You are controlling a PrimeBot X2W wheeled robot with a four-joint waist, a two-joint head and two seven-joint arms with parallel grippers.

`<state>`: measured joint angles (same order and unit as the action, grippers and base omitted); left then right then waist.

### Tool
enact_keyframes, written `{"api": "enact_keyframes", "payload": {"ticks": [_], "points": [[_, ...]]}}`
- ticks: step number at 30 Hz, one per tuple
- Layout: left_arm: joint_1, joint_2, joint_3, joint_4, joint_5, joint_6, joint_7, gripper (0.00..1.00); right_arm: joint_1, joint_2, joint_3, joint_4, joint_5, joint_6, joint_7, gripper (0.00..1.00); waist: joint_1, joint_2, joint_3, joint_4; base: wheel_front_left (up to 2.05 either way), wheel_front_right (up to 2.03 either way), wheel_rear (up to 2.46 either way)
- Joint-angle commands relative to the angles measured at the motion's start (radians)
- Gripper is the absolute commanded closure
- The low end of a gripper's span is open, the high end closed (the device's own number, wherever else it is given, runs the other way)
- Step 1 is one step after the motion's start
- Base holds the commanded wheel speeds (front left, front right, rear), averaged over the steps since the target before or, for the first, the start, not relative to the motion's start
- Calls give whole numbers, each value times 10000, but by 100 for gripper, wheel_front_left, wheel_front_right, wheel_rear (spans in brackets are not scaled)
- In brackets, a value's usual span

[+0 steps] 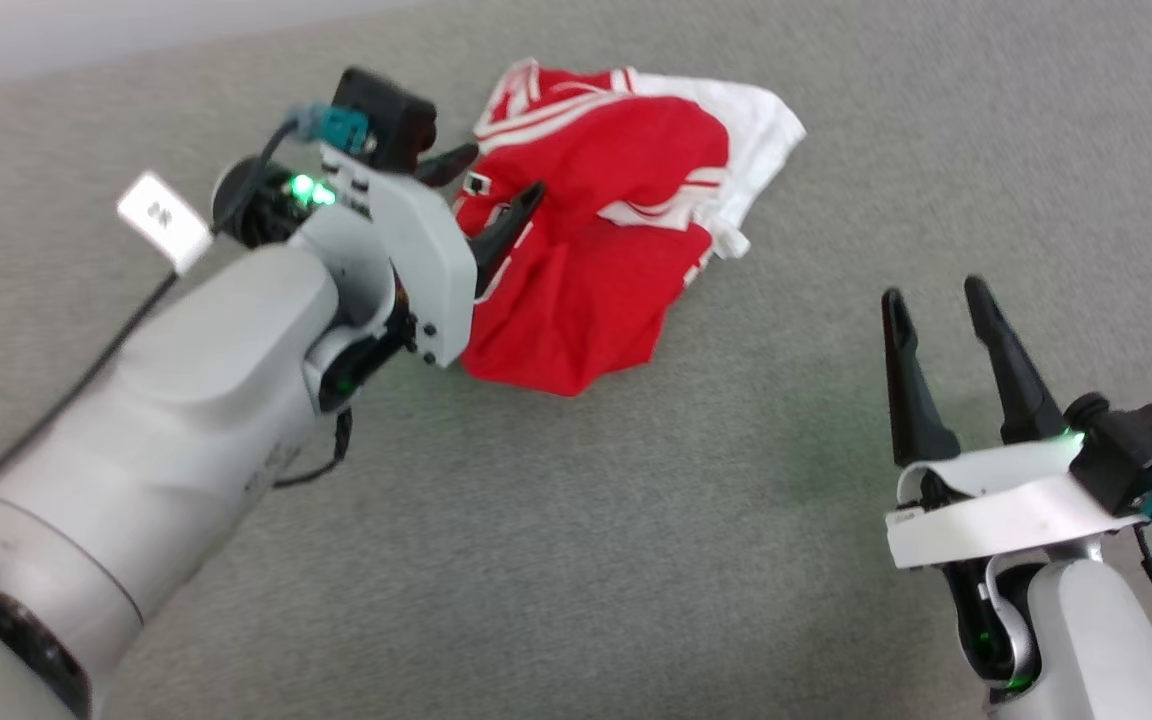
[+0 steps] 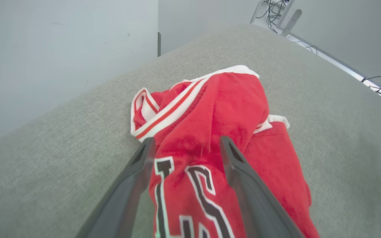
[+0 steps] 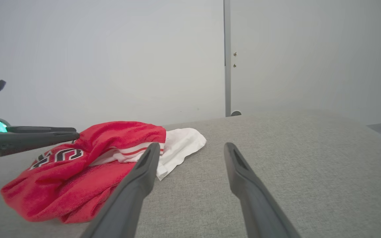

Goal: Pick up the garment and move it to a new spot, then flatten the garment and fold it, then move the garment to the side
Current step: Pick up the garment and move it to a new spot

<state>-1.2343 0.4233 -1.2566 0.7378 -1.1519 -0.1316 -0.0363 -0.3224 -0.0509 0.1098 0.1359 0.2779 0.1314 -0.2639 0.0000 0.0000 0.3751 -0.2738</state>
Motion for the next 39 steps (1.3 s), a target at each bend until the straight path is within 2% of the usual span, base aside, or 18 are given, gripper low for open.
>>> {"api": "enact_keyframes", "payload": {"ticks": [1,8,11,13,20,25,26,30,35,39], "points": [[319,-9,-23,7,-161,17,-315,0,166,1,-77,157,-162,-14,-6,0,0,0,-924,871,0,0,0],[1905,169,-136,-137,-528,17,-1936,0,877,-31,-537,951,-769,-14,-6,0,0,0,-2201,1771,0,0,0],[2818,275,-10,-187,-720,19,-2220,0,1312,-159,-714,1139,-879,-14,-6,0,0,0,-2637,2215,0,0,0],[3349,456,178,-91,-459,19,-2279,0,1577,-248,-844,1226,-897,-14,-6,0,0,0,-2838,2509,0,0,0],[5858,682,3016,-767,605,27,-2275,0,2287,-518,-1265,1383,-917,-14,33,0,0,0,-3277,3391,0,0,0],[7614,614,4864,-1438,1988,490,-2277,0,2670,-677,-1472,1355,-867,-14,180,0,0,0,-3608,3819,0,0,0],[7614,614,4864,-1438,1988,490,-2277,0,2670,-677,-1472,1355,-867,-14,180,0,0,0,-3608,3819,0,0,0],[8781,461,6149,-2102,3133,1058,-2278,0,2857,-804,-1538,1299,-797,-14,341,0,0,0,-3840,3990,0,0,0],[10003,225,7693,-3094,4534,1693,-2278,0,2942,-934,-1649,1169,-705,-14,445,0,0,0,-3993,3917,0,0,0],[10767,38,8913,-3993,5555,1910,-2277,0,2791,-1058,-1801,1030,-615,-14,505,0,0,0,-4011,3766,0,0,0]]}}
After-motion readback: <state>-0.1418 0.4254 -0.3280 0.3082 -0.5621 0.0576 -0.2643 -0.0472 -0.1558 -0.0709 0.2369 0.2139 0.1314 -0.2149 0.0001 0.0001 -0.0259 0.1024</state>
